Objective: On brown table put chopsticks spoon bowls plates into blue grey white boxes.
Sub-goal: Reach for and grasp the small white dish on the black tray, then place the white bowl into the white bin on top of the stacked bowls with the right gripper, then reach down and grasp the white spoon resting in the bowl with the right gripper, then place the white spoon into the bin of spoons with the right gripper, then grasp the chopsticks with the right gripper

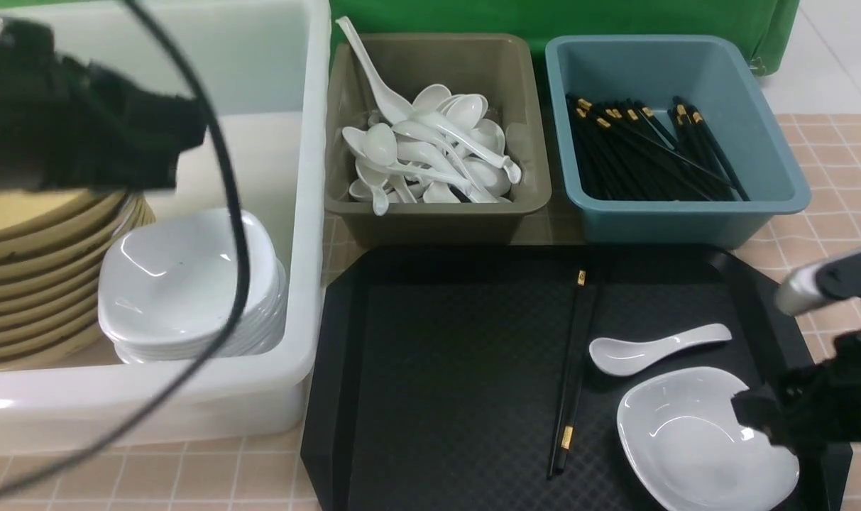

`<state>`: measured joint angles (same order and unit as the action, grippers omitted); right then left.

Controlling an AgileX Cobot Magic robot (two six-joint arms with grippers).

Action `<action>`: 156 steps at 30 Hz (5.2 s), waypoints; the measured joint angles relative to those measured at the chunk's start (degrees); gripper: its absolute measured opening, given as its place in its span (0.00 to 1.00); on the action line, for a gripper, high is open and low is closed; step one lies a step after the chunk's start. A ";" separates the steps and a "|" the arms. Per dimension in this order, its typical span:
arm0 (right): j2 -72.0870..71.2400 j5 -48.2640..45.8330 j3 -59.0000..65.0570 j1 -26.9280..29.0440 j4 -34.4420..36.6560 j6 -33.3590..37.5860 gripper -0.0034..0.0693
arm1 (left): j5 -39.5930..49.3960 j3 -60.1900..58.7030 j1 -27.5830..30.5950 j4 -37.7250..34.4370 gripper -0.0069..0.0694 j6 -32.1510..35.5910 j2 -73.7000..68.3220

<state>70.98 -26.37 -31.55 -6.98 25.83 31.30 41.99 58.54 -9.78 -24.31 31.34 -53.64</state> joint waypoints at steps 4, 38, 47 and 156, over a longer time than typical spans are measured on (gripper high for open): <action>9.00 0.30 -2.55 0.00 -0.17 -1.93 0.72 | -2.28 -5.57 -1.01 8.16 0.10 -3.34 9.31; 20.36 -6.59 -38.65 -24.42 56.52 31.38 0.16 | -14.49 -40.92 -1.11 70.05 0.10 -63.55 49.44; 39.60 2.45 -52.80 -33.12 65.93 40.96 0.17 | -14.66 -41.42 -1.11 70.88 0.10 -63.55 49.51; 38.89 -25.22 -39.20 -23.83 -14.73 -10.61 0.10 | -15.28 -41.51 -1.11 71.47 0.10 -63.99 49.79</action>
<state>109.87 -51.60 -70.75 -30.81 11.10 20.69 26.71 17.04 -10.89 47.17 -32.64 -3.85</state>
